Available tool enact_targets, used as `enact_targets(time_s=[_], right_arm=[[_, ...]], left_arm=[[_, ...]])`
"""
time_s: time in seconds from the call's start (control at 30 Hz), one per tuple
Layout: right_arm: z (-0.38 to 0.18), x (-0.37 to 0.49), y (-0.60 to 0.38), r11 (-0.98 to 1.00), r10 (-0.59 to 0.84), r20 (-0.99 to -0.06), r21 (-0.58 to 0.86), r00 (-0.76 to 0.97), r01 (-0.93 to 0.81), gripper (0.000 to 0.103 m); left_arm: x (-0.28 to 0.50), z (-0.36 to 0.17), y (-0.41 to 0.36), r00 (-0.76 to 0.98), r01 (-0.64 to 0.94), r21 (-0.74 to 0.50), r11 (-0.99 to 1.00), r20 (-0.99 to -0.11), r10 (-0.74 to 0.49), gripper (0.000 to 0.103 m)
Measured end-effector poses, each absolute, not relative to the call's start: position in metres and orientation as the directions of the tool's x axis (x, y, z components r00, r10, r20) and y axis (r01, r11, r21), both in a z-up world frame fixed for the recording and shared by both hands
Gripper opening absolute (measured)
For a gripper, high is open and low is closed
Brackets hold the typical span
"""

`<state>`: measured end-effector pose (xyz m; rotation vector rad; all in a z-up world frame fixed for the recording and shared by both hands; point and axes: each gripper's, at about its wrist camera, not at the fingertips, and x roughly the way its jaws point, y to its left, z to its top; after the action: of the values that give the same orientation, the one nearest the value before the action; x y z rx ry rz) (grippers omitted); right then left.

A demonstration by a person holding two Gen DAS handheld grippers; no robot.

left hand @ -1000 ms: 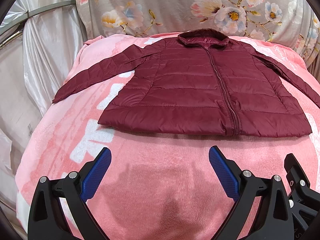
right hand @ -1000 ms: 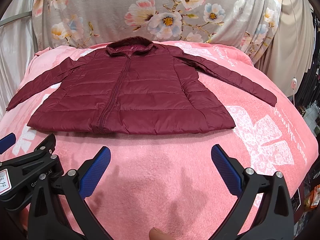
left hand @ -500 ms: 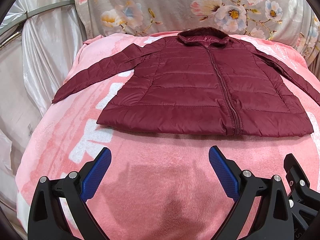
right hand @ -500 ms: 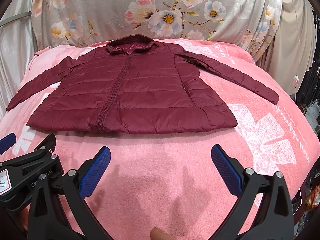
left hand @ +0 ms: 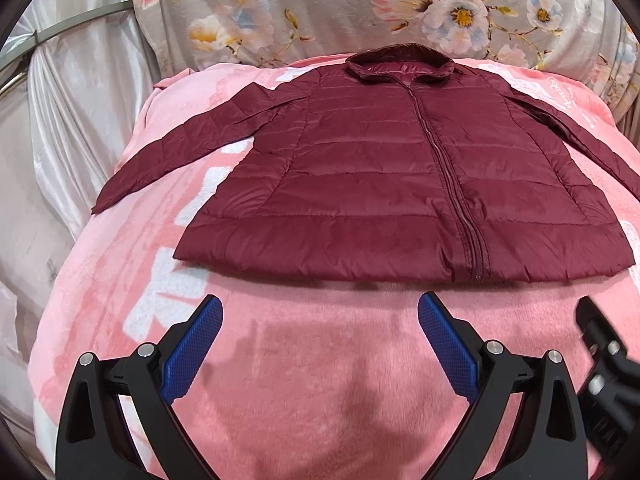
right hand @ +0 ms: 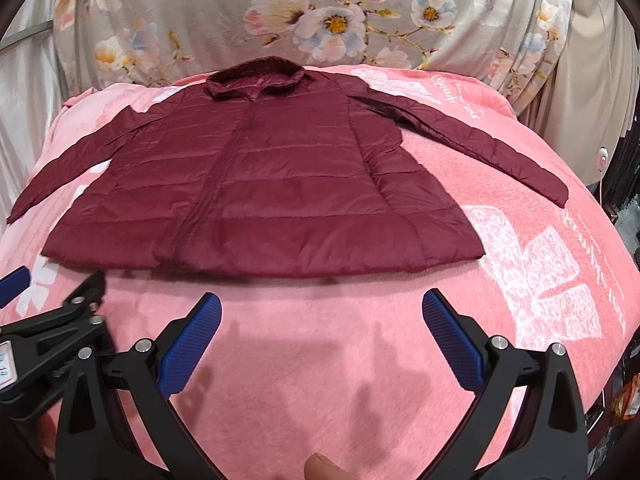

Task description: Fold large clothes

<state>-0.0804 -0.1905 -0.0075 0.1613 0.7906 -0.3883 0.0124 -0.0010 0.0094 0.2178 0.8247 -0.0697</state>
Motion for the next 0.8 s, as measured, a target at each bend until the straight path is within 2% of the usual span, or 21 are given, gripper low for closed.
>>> enact_targets(time_s=[0.2,0.47,0.57,0.8], right_arm=[[-0.004,-0.059,-0.28,0.847,-0.336,-0.731,0.042,0.594,0.53,0.098],[0.02,-0.03,-0.467,0.638,-0.412,-0.731,0.194,0.543,0.745,0.098],[0.008,-0.029,-0.532,0.516,-0.399,-0.756,0.283,0.519,0.809,0.098],[-0.04,-0.044,-0.606,0.255,-0.379,-0.778,0.433,0.501,0.865,0.098]], left_arm=[[0.035,0.016,0.001,0.699,0.12,0.179,0.976,-0.714,0.046,0.096],[0.073,0.019,0.012,0.705,0.099,0.172,0.98,-0.707,0.053,0.096],[0.089,0.015,0.017,0.698,0.088,0.152,0.984,-0.715,0.048,0.096],[0.116,0.004,0.019,0.699,0.069,0.138,0.988,-0.713,0.051,0.096]])
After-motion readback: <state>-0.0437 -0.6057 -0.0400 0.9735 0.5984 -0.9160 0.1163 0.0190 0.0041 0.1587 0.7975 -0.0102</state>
